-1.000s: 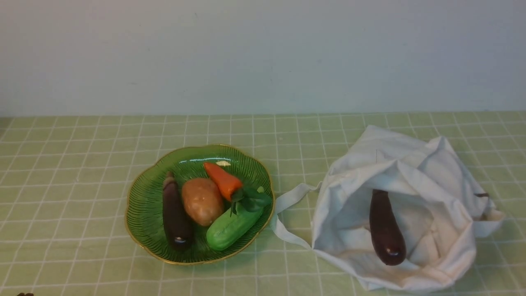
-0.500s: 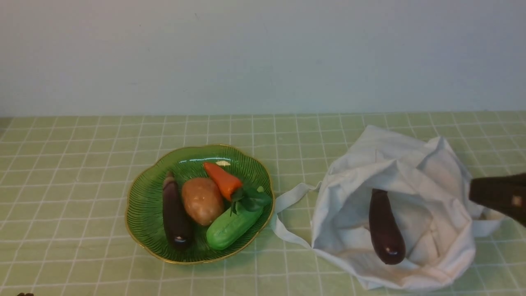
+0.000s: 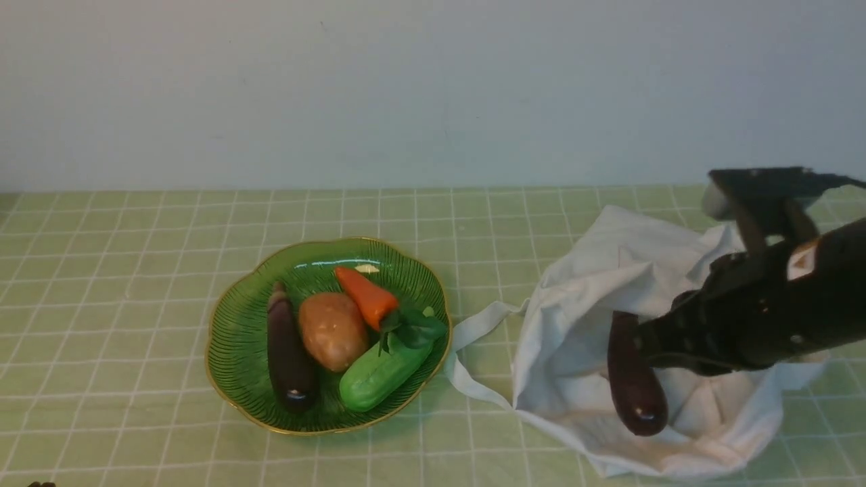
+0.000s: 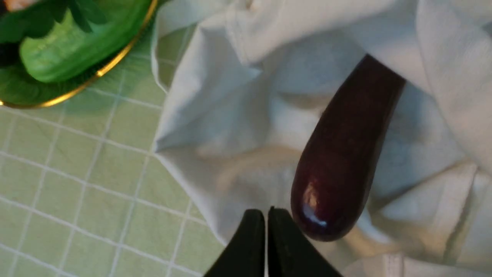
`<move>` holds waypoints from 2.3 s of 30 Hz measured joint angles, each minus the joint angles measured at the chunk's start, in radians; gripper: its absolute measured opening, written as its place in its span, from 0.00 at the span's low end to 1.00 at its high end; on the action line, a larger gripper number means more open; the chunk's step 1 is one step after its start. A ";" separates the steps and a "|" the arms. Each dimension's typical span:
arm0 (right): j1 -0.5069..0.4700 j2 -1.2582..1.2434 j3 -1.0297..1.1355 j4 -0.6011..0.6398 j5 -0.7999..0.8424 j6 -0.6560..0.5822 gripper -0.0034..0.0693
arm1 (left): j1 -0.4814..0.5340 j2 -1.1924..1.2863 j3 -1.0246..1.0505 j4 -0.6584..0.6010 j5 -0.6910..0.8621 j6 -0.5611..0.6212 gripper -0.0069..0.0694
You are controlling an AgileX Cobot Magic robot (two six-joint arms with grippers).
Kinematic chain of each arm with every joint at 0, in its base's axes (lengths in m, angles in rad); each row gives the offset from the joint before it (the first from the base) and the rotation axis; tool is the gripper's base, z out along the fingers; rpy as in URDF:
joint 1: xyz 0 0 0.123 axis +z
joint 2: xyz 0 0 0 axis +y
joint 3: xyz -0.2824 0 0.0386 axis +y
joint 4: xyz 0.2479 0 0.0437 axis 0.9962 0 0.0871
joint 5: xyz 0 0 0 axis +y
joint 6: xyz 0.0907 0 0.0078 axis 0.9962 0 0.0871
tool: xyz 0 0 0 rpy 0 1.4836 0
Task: Take vegetables from bag on green coffee tablecloth place on plate.
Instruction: 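Reach into the white cloth bag and grasp a vegetable inside with the right gripper, then take the eggplant out of the bag and place it on the plate with the right gripper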
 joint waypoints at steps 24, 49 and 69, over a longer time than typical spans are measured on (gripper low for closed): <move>0.040 0.355 -0.007 -0.322 -0.226 0.301 0.85 | 0.000 0.000 0.000 0.000 0.000 0.000 0.08; 0.051 0.033 -0.008 0.321 0.267 -0.187 0.56 | 0.000 0.000 0.000 0.000 0.000 0.000 0.08; 0.338 0.614 -0.705 0.410 0.095 -0.334 0.56 | 0.000 0.000 0.000 0.000 0.000 0.000 0.08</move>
